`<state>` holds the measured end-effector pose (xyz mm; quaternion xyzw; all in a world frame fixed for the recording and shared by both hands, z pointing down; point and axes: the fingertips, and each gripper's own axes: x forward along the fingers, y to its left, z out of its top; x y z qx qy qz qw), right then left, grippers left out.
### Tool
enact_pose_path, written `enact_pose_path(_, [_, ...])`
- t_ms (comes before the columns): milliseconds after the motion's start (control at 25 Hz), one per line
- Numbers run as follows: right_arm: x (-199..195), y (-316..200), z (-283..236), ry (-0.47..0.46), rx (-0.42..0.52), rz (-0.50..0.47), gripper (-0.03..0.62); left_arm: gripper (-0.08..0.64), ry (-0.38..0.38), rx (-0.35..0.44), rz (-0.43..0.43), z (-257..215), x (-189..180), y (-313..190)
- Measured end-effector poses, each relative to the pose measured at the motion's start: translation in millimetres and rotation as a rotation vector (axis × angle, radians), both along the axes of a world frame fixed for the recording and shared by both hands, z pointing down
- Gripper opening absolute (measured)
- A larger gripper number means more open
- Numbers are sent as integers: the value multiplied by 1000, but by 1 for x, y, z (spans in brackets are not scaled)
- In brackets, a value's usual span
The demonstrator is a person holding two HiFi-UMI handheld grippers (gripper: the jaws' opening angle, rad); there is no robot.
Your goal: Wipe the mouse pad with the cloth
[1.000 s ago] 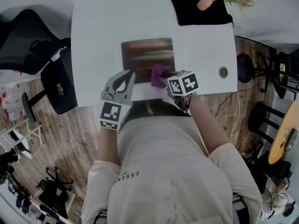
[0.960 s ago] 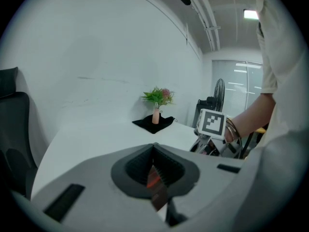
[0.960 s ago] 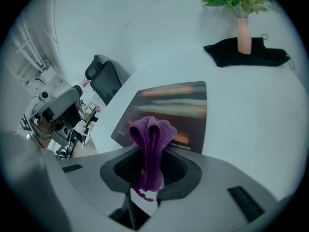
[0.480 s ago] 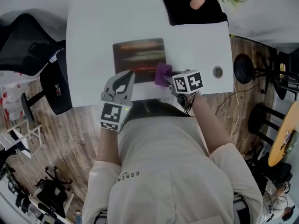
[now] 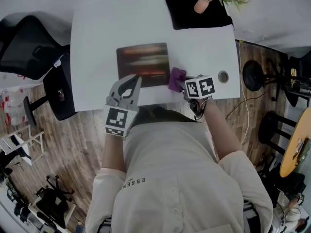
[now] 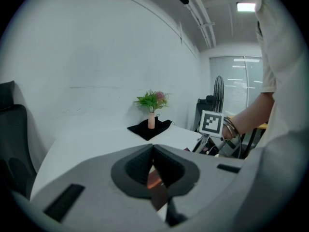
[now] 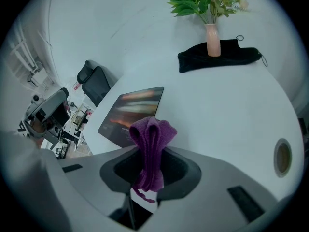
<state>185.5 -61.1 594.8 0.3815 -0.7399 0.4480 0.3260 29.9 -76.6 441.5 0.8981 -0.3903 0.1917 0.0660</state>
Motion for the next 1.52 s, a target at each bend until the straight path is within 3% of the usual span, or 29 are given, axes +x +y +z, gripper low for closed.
enact_pose_path(360, [-10,-38,-73,-12,222,30,103,2,-19,72,-15,-36,-11,-18])
enact_pose_path(800, [-37,-94,-213,-43,668,91,103,2,-14,212,-89,-111,-55,-52])
enact_pose_path(1000, [-47,-101,-273,-67,868,113,103,2,-12,285,-116,-147,-75,-60])
enact_pose_path(1160, [-55,-97,-302,-38,1011,101,103,2,-1,300,-120,-157,-84,-64])
enact_pose_path(1320, [-58,-96,-312,-3,1093,95,103,2,15,293,-121,-157,-89,-67])
enact_pose_path(1520, [-58,-96,-311,4,1109,119,95,2,43,282,-133,-156,-96,-70])
